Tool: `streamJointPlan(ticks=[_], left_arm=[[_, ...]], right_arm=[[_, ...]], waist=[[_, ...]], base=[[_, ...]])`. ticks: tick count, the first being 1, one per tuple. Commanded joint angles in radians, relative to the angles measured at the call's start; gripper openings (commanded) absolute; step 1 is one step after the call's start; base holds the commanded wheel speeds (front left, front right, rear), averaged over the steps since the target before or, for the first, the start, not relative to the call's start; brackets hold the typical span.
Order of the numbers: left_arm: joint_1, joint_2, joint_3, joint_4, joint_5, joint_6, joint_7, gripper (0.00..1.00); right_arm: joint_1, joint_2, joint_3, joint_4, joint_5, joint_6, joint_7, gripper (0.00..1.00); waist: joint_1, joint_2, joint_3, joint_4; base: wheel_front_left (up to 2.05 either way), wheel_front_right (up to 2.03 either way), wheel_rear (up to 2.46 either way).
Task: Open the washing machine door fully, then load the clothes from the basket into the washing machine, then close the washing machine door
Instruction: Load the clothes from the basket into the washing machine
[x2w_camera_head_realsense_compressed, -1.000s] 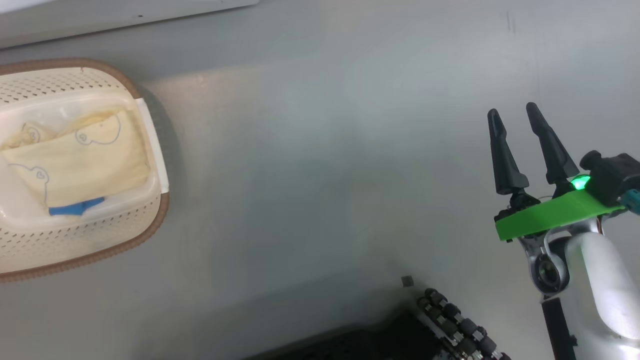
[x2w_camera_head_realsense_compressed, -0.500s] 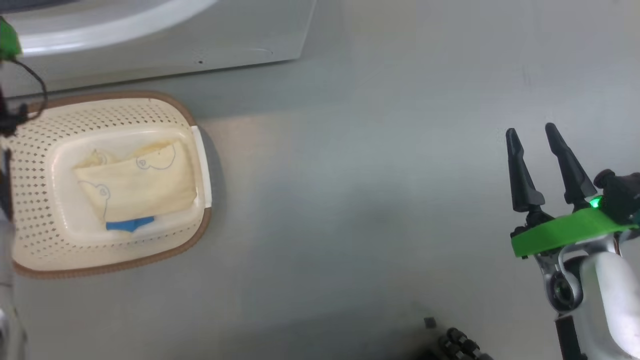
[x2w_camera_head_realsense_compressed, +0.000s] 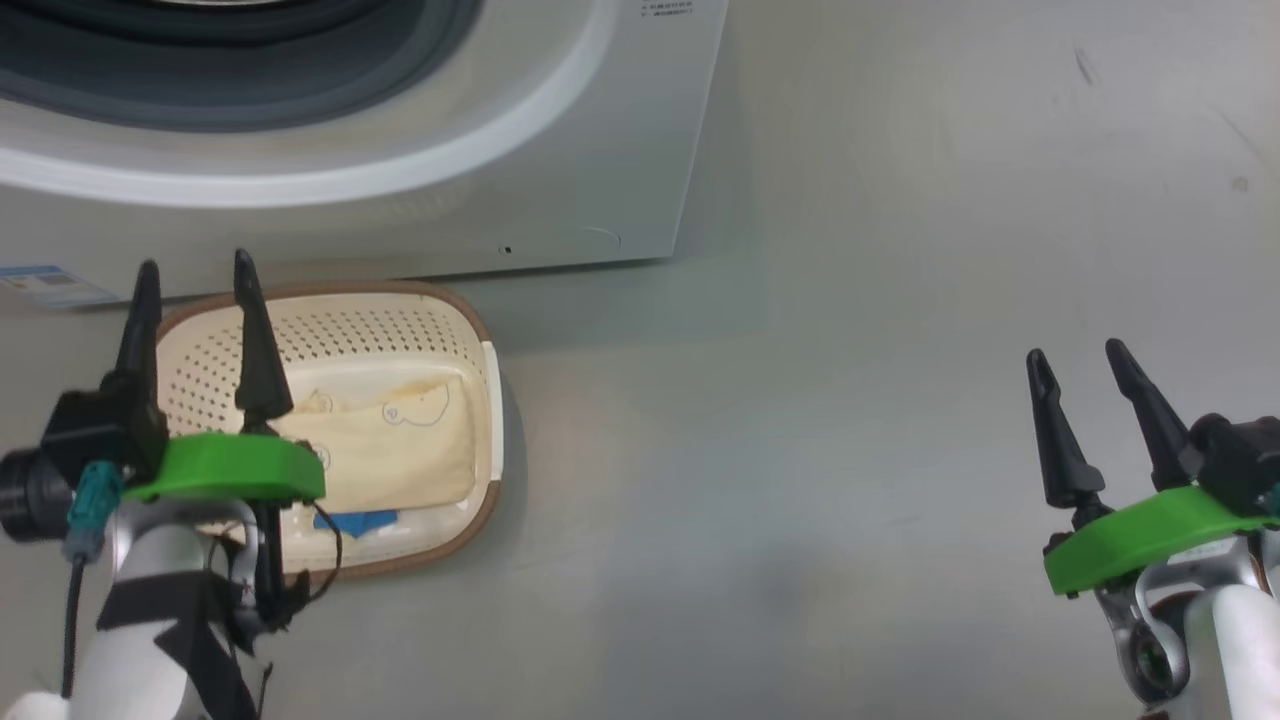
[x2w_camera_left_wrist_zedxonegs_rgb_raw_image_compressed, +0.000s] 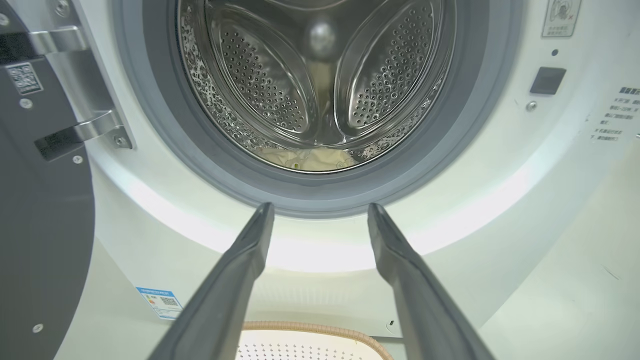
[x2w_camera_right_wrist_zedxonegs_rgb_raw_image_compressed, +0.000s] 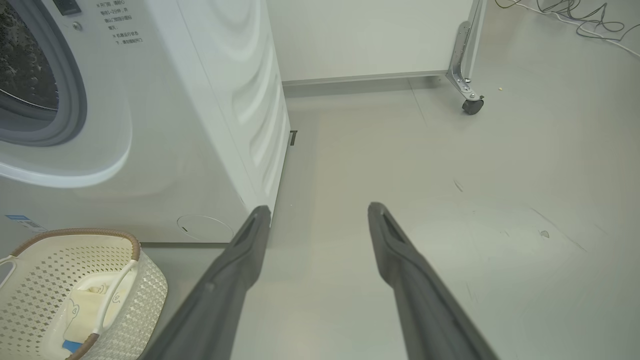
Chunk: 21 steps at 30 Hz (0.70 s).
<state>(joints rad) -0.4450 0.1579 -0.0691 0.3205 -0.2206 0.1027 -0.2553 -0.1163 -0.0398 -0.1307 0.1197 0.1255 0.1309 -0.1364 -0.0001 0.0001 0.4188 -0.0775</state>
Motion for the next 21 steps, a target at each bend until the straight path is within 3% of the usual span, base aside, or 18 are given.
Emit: streamJointPlan(ticks=[1,8,21], left_arm=[[0.044,0.009,0.042,-0.062,0.010,0.008,-0.006,1.00],[0.222,-0.032,0.050,-0.137,0.030,0.015,-0.006,1.00],[0.366,-0.067,0.048,-0.179,0.048,0.022,-0.006,1.00]], right_arm=[[0.025,-0.010,0.013,-0.040,-0.013,0.000,0.011,1.00],[0.078,-0.010,0.005,-0.080,-0.033,0.000,0.051,1.00],[0.144,-0.010,0.001,-0.109,-0.021,0.000,0.089,1.00]], waist=[[0.0001,-0.0001,-0.076,0.022],[0.0001,-0.0001,-0.166,0.035],[0.0001,-0.0001,-0.274,0.040]], base=[[0.00,0.00,0.00],[0.00,0.00,0.00],[0.00,0.00,0.00]])
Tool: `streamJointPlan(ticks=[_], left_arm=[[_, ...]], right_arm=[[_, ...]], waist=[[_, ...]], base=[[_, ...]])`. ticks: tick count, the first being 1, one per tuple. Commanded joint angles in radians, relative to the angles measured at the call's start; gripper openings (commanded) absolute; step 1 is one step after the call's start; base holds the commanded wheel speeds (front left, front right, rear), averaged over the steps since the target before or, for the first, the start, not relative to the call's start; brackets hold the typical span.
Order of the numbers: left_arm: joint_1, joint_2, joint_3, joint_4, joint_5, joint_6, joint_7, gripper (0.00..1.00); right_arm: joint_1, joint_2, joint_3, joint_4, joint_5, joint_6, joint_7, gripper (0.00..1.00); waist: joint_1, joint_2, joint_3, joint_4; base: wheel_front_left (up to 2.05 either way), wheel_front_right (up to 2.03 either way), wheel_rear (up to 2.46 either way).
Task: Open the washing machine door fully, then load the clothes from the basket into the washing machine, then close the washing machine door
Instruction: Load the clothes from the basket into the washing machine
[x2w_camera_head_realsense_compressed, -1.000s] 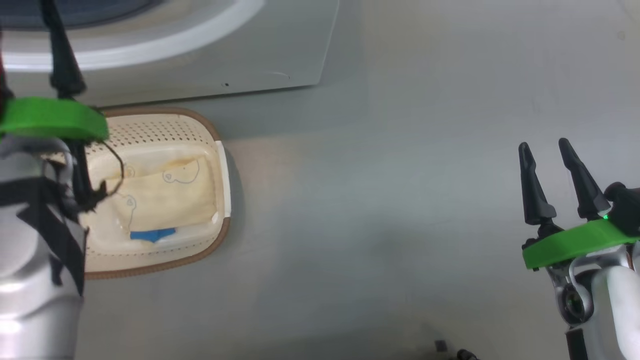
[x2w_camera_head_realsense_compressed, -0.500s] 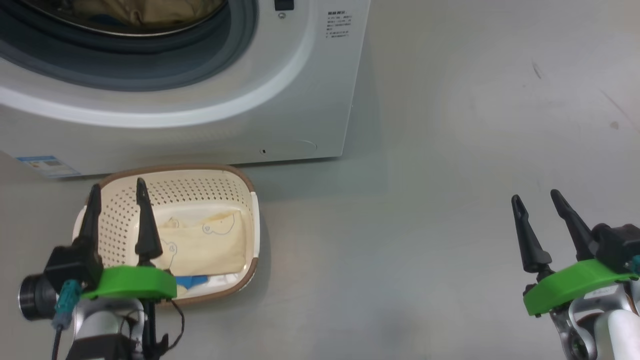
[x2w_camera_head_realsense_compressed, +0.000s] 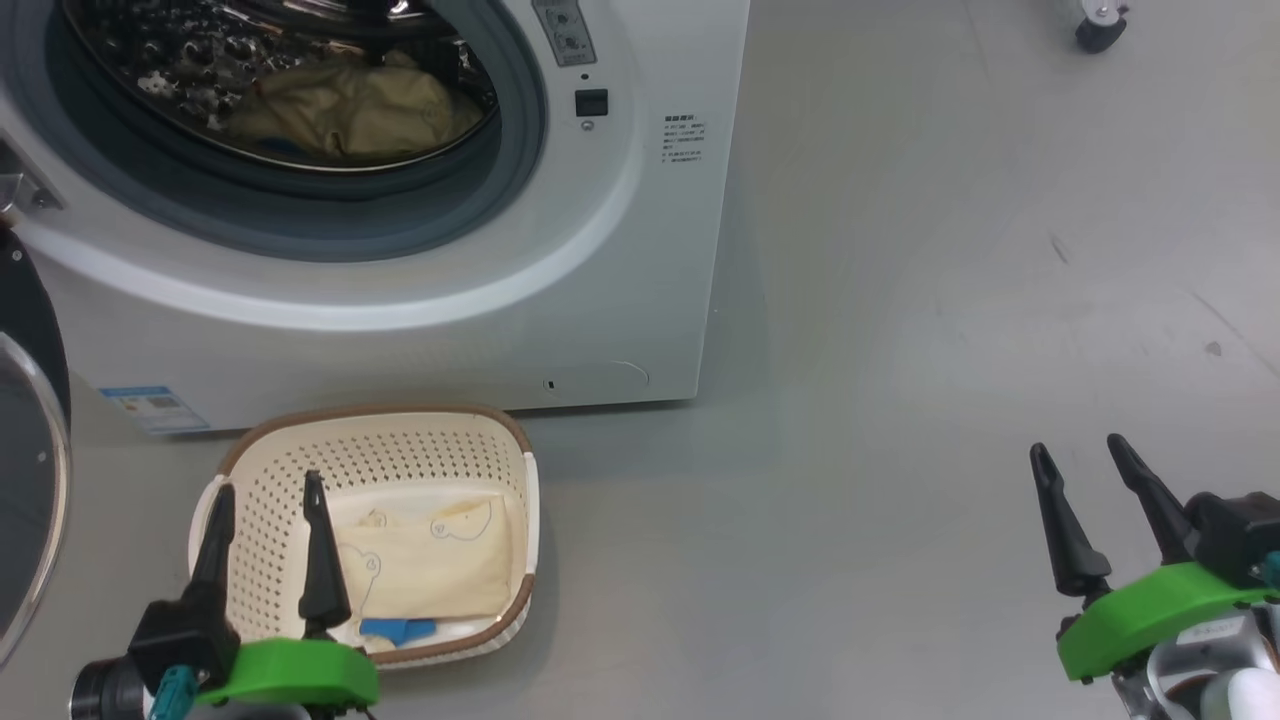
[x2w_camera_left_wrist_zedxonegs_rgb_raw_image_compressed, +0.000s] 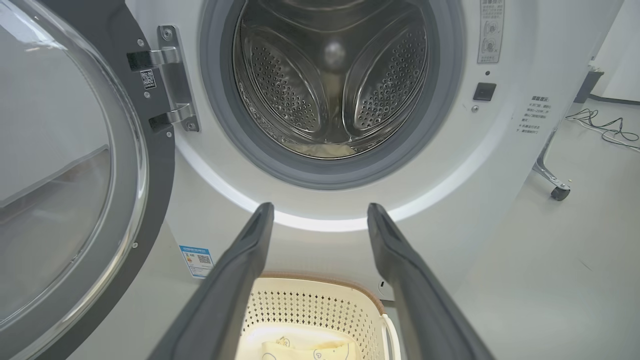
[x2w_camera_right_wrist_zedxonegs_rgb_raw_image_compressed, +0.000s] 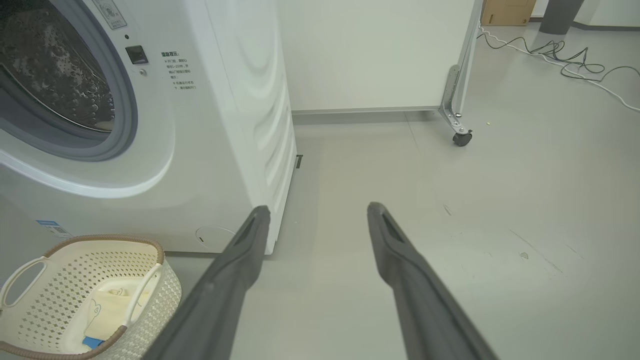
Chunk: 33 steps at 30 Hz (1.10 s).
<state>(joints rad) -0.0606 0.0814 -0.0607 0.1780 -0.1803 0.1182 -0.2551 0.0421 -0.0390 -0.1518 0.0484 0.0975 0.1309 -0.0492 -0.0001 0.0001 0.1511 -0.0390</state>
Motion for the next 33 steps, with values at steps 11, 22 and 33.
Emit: streamJointPlan(ticks=[11,22,33], left_arm=[[0.014,-0.001,0.026,-0.029,0.018,0.010,-0.007,1.00],[0.004,-0.001,0.023,-0.013,0.025,0.005,-0.007,1.00],[-0.026,-0.009,0.001,0.010,0.022,-0.012,-0.007,1.00]], right_arm=[[0.003,-0.011,0.031,-0.055,0.010,0.000,0.018,1.00],[0.006,-0.011,0.045,-0.055,0.013,0.000,0.017,1.00],[-0.012,-0.011,0.032,-0.070,-0.001,0.000,0.015,1.00]], waist=[[0.0001,-0.0001,-0.028,0.011],[0.0001,-0.0001,-0.028,0.011],[0.0001,-0.0001,-0.008,0.026]], base=[[0.00,0.00,0.00],[0.00,0.00,0.00],[0.00,0.00,0.00]])
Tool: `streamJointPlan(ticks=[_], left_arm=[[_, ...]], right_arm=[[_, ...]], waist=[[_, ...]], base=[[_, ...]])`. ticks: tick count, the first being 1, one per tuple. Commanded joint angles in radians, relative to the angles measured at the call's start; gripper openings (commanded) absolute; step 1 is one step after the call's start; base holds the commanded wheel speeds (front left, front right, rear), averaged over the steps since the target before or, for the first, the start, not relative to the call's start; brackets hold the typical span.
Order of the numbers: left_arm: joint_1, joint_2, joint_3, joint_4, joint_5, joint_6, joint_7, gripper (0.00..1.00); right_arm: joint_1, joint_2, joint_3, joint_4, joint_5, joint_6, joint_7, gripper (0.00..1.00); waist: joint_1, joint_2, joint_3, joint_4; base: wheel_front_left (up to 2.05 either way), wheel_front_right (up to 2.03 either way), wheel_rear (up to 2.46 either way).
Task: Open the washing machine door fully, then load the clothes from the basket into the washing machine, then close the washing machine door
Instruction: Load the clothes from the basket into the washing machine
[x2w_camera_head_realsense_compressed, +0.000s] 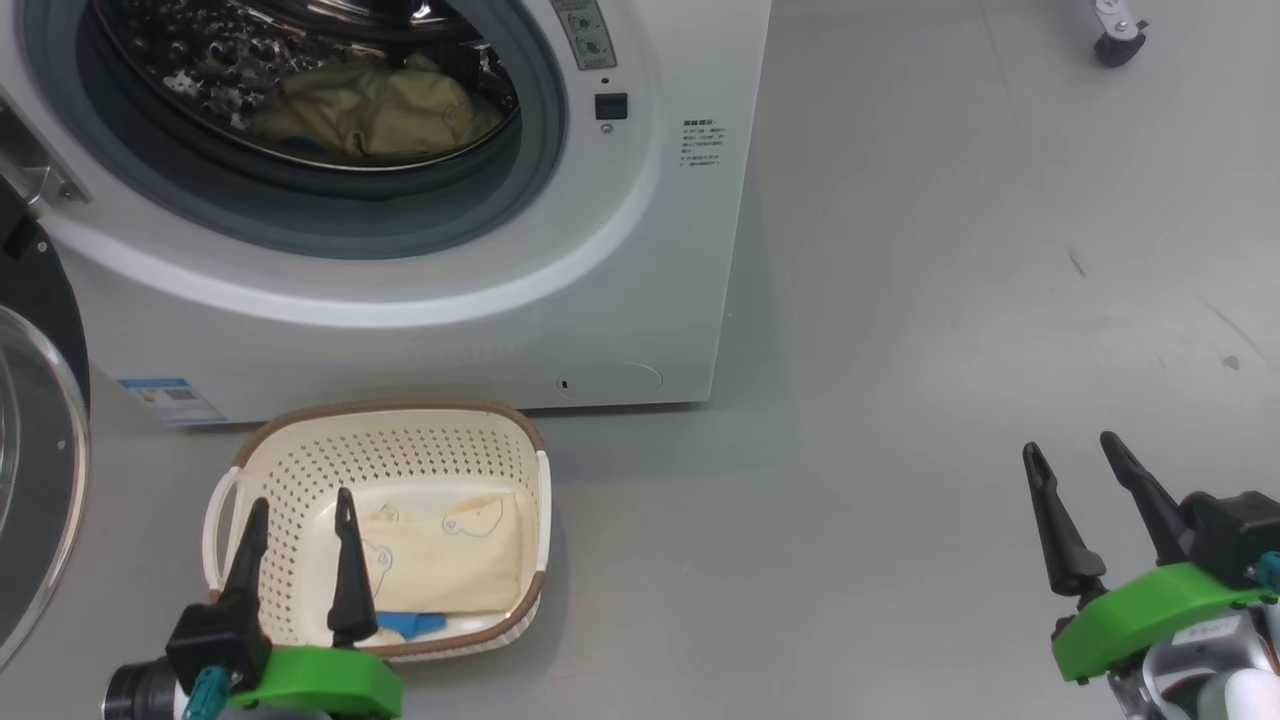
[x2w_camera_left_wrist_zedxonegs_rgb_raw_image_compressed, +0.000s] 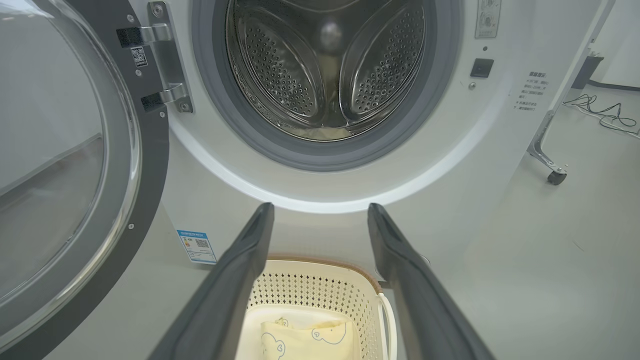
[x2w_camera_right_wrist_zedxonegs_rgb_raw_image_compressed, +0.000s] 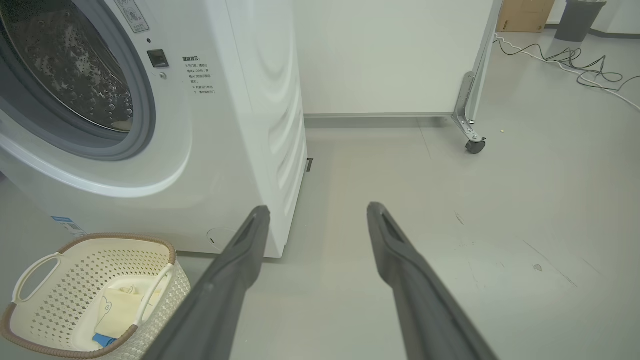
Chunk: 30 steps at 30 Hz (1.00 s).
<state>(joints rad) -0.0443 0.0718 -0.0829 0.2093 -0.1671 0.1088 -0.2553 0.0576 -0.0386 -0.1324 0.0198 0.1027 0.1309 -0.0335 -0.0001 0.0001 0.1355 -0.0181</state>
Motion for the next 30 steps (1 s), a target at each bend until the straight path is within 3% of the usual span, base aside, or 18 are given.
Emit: streamJointPlan(ticks=[1,16,30], left_arm=[[-0.049,-0.001,0.018,-0.014,0.008,-0.005,-0.006,1.00],[-0.251,-0.018,-0.053,0.206,-0.026,-0.040,-0.006,1.00],[-0.589,-0.021,-0.109,0.724,-0.095,-0.124,0.006,1.00]], right_arm=[[-0.030,-0.012,0.012,-0.044,-0.007,0.000,-0.002,1.00],[-0.144,-0.012,0.065,-0.081,-0.022,0.000,-0.022,1.00],[-0.261,-0.012,0.140,-0.086,-0.018,0.000,-0.046,1.00]], waist=[[0.0001,-0.0001,0.012,0.008],[0.0001,-0.0001,0.196,0.020],[0.0001,-0.0001,0.466,-0.028]], base=[[0.00,0.00,0.00],[0.00,0.00,0.00],[0.00,0.00,0.00]])
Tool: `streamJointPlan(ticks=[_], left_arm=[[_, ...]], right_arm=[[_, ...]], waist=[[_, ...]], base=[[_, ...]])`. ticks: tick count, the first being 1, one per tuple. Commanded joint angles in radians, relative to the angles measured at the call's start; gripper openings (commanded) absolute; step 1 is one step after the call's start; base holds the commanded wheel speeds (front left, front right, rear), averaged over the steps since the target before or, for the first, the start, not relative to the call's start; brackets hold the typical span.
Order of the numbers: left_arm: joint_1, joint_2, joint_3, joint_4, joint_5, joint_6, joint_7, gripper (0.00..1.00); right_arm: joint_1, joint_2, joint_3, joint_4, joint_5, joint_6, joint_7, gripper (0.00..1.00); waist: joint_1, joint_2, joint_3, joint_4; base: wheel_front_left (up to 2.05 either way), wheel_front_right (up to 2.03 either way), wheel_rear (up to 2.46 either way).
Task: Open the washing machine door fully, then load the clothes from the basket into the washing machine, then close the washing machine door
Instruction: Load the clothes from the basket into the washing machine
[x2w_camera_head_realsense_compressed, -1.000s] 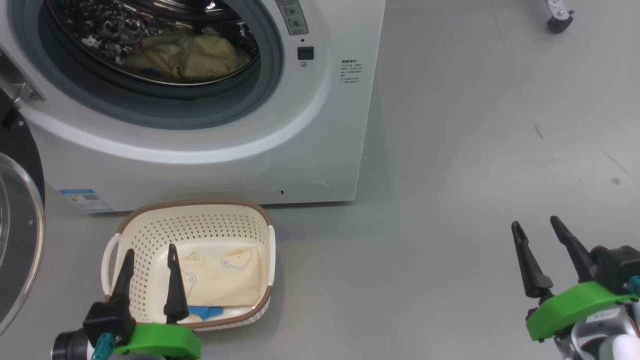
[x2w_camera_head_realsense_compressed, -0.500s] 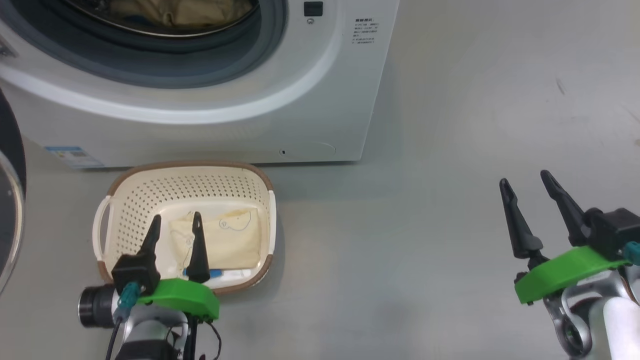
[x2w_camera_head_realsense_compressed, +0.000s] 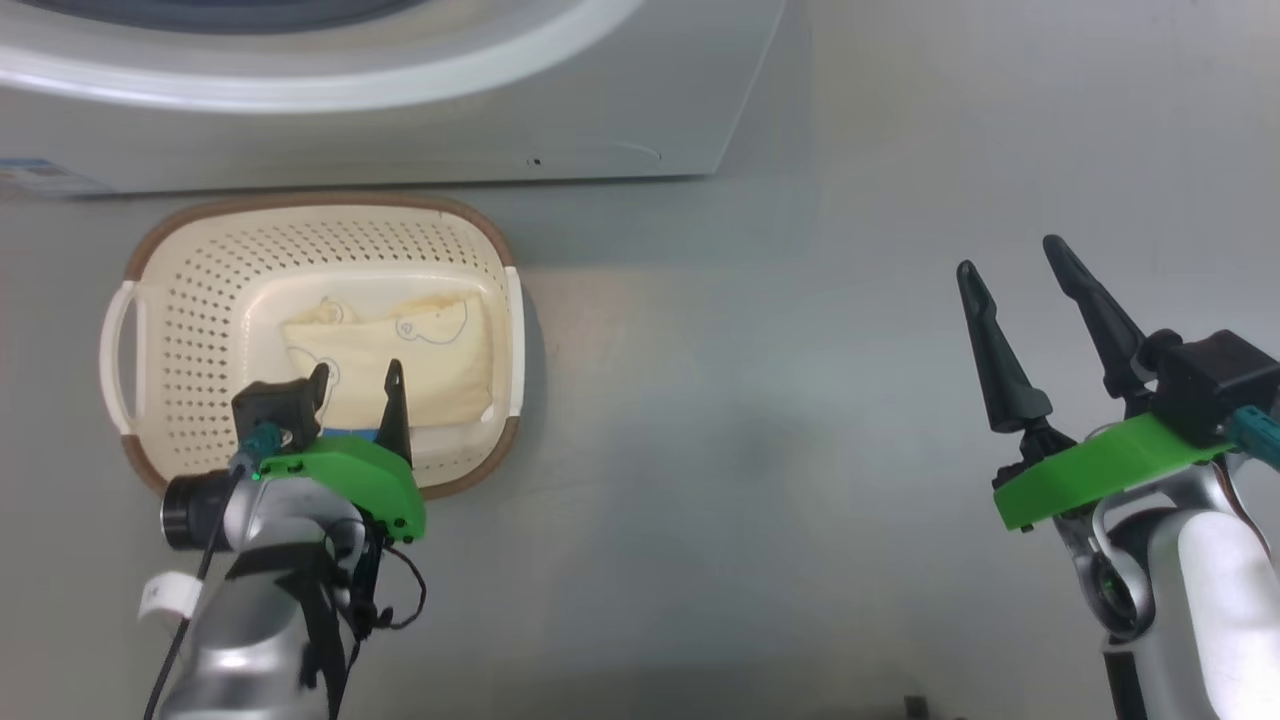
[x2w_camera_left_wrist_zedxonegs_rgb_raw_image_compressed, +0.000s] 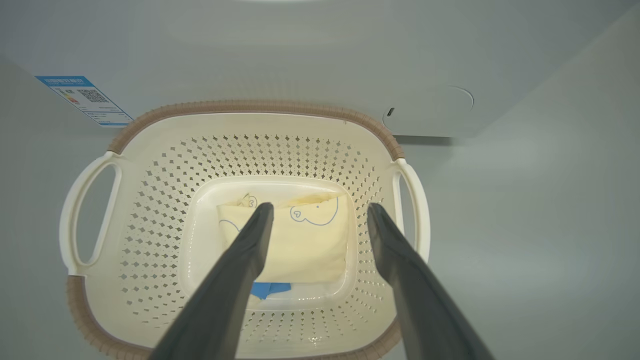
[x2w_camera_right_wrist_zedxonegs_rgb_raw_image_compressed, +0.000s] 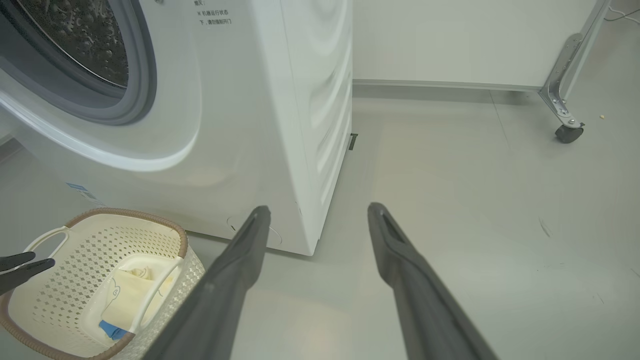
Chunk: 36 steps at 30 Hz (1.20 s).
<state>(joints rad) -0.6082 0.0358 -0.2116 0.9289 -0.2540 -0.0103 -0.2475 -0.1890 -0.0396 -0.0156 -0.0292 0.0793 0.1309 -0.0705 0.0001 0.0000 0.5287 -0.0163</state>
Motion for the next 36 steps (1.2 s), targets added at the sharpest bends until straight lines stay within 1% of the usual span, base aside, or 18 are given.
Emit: streamJointPlan(ticks=[1,4,8,14,15,20,26,30,36], left_arm=[[-0.052,0.015,0.021,0.042,-0.015,-0.012,0.011,1.00],[-0.130,0.019,0.031,0.144,-0.036,-0.026,0.053,1.00],[-0.233,0.048,0.033,0.237,-0.045,-0.041,0.110,1.00],[-0.357,0.108,0.037,0.311,-0.056,-0.055,0.187,1.00],[-0.357,0.108,0.037,0.311,-0.056,-0.055,0.187,1.00],[-0.421,0.156,0.077,0.336,-0.099,-0.042,0.236,1.00],[-0.474,0.209,0.088,0.349,-0.114,-0.029,0.295,1.00],[-0.506,0.225,0.085,0.353,-0.117,-0.024,0.328,1.00],[-0.506,0.210,0.094,0.358,-0.138,0.015,0.360,1.00]], right_arm=[[-0.021,-0.011,0.024,-0.039,0.006,0.000,-0.011,1.00],[-0.039,-0.011,0.032,-0.039,0.012,0.000,-0.017,1.00],[-0.058,-0.011,0.048,-0.043,0.026,0.000,-0.031,1.00],[-0.085,-0.011,0.068,-0.047,0.041,0.000,-0.055,1.00],[-0.085,-0.011,0.068,-0.047,0.041,0.000,-0.055,1.00],[-0.097,-0.011,0.071,-0.046,0.056,0.000,-0.065,1.00],[-0.096,-0.011,0.053,-0.064,0.054,0.000,-0.071,1.00],[-0.076,-0.011,0.041,-0.089,0.055,0.000,-0.069,1.00],[-0.038,-0.011,0.037,-0.121,0.054,0.000,-0.056,1.00]], waist=[[-0.0001,0.0000,0.095,-0.038],[-0.0001,0.0000,0.155,-0.062],[-0.0001,0.0000,0.240,-0.098],[-0.0001,0.0000,0.355,-0.144],[-0.0001,0.0000,0.355,-0.144],[-0.0001,0.0000,0.433,-0.169],[-0.0001,0.0000,0.513,-0.195],[-0.0001,0.0000,0.550,-0.193],[-0.0001,0.0000,0.559,-0.185]], base=[[0.00,0.00,0.00],[0.00,0.00,0.00],[0.00,0.00,0.00],[0.00,0.00,0.00],[0.00,0.00,0.00],[0.00,0.00,0.00],[0.00,0.00,0.00],[0.00,0.00,0.00],[0.00,0.00,0.00]])
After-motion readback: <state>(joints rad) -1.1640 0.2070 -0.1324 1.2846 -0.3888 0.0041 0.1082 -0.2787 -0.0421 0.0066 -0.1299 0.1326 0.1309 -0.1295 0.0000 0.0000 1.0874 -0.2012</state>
